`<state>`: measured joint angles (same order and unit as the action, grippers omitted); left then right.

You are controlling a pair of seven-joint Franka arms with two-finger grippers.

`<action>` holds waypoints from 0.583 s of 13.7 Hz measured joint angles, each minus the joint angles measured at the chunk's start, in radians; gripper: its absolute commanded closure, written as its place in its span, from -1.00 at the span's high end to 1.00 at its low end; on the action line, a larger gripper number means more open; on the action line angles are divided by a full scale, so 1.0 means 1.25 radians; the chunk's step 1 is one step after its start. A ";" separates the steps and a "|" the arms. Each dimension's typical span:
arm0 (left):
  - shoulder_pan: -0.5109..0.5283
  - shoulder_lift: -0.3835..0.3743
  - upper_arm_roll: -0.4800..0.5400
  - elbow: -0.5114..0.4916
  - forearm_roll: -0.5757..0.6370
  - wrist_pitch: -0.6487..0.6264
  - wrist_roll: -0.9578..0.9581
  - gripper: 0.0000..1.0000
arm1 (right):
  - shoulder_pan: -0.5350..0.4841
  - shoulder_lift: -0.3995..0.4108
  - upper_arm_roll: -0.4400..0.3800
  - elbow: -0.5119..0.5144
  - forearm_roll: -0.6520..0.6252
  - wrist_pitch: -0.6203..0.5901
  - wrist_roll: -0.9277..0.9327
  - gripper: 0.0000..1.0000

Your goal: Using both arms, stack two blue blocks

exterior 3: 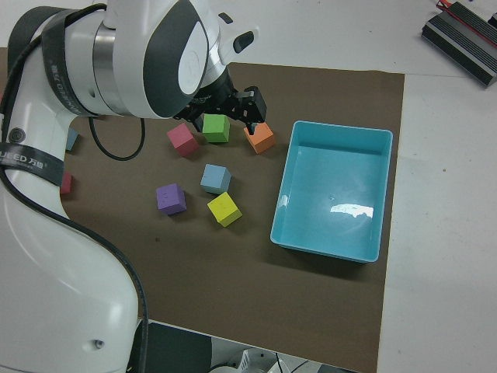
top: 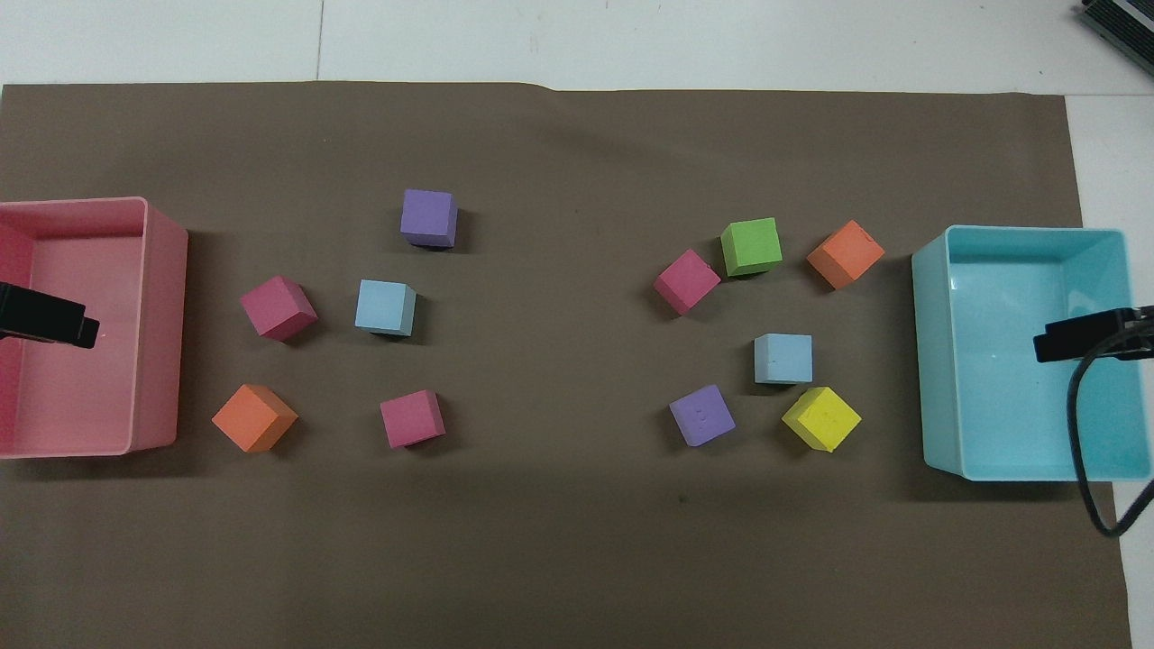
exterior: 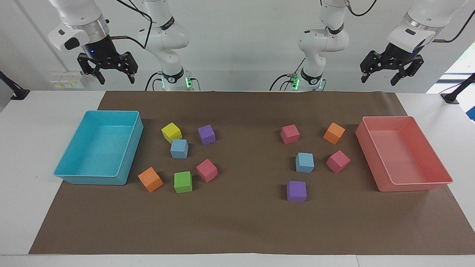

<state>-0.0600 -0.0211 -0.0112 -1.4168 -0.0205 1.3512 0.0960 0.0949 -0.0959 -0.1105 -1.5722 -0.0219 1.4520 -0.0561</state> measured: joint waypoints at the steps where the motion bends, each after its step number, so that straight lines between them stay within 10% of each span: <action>1: 0.000 0.000 0.000 0.000 0.000 0.000 0.000 1.00 | 0.001 0.000 0.000 -0.001 0.000 0.002 0.000 1.00; 8: 0.000 0.000 0.000 0.000 0.000 0.000 0.000 1.00 | 0.067 0.023 0.003 -0.110 0.001 0.149 0.021 1.00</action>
<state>-0.0600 -0.0211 -0.0112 -1.4168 -0.0205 1.3512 0.0960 0.1782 -0.0670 -0.1062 -1.7099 -0.0209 1.6387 -0.0296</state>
